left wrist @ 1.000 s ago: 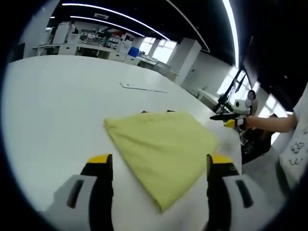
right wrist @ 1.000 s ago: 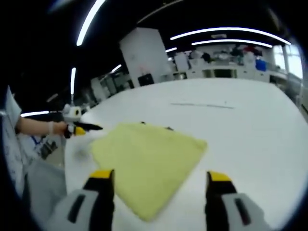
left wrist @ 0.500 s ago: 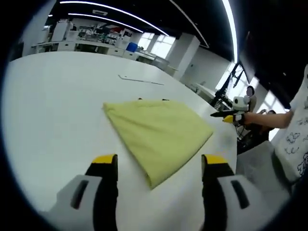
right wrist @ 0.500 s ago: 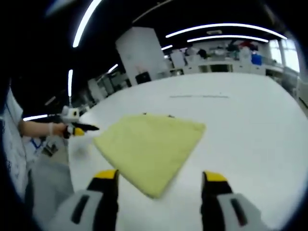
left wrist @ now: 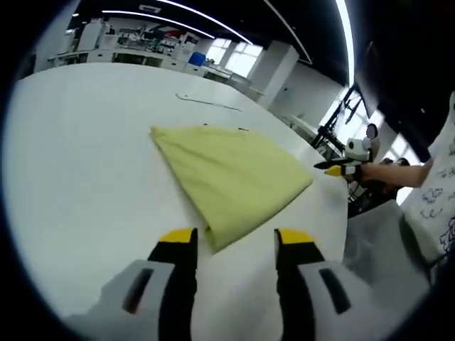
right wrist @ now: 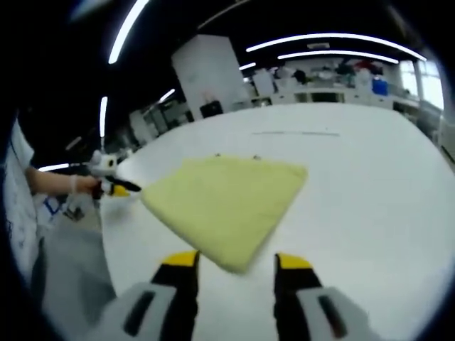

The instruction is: Fold the garment on the visible template until the final outline fits inside the template.

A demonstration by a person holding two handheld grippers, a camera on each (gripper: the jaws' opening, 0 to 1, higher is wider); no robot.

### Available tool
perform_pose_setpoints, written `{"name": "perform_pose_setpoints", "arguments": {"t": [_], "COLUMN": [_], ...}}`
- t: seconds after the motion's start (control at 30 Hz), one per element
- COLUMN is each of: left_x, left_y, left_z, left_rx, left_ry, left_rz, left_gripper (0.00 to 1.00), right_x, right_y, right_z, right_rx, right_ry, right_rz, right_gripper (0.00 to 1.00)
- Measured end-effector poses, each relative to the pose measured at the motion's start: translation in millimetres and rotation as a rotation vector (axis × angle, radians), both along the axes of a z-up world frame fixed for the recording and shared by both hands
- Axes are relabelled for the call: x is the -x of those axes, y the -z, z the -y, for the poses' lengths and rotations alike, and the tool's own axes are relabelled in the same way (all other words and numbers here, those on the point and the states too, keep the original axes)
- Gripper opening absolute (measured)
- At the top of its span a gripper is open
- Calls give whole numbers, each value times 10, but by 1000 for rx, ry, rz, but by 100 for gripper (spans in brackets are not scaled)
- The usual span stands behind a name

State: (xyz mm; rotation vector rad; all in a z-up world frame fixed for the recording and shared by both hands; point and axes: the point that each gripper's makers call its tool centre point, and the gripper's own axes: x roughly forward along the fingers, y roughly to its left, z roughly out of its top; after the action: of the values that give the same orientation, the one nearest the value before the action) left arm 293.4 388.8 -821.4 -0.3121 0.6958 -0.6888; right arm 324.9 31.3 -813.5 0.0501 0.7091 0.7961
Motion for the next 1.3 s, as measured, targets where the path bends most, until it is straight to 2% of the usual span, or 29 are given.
{"name": "perform_pose_setpoints", "arguments": {"t": [0.13, 0.2, 0.3, 0.4, 0.57, 0.63, 0.73, 0.83, 0.97, 1.07, 1.17, 1.23, 1.3], "left_x": [15, 16, 31, 32, 11, 32, 20, 9, 60, 64, 70, 60, 45], "left_y": [58, 94, 118, 124, 137, 94, 95, 99, 33, 18, -36, -28, -2], "left_z": [-12, -39, -40, -51, -63, 16, 17, 6, 129, 124, 132, 100, 59], "left_rx": [-10, -5, -4, -7, -5, -3, -4, 5, 8, 20, 74, 45, 46], "left_ry": [1, -5, -12, -17, -35, -39, -34, -35, -40, -51, -70, -71, -69], "left_rz": [-10, -24, -38, -41, -56, -57, -57, -62, -69, -81, -110, -94, -100], "left_gripper": [35, 33, 30, 27, 21, 20, 18, 14, 10, 0, 0, 0, 0], "right_x": [77, 84, 74, 66, 25, 12, -13, -16, 1, -11, -10, 5, 4], "right_y": [35, 96, 201, 236, 312, 304, 302, 292, 291, 275, 228, 189, 184], "right_z": [-44, -40, -36, -21, -24, -27, -42, -58, -67, -48, -34, -36, -22], "right_rx": [7, 31, 33, 48, 69, 75, 70, 62, 68, 67, 62, 63, 65], "right_ry": [-22, -28, -28, -28, -28, -34, -33, -34, -40, -32, -37, -42, -46], "right_rz": [-9, -3, -31, -30, -29, -15, -10, -12, -7, -1, 10, 15, 16], "right_gripper": [21, 23, 21, 20, 11, 6, 8, 6, 2, 0, 0, 0, 0]}}
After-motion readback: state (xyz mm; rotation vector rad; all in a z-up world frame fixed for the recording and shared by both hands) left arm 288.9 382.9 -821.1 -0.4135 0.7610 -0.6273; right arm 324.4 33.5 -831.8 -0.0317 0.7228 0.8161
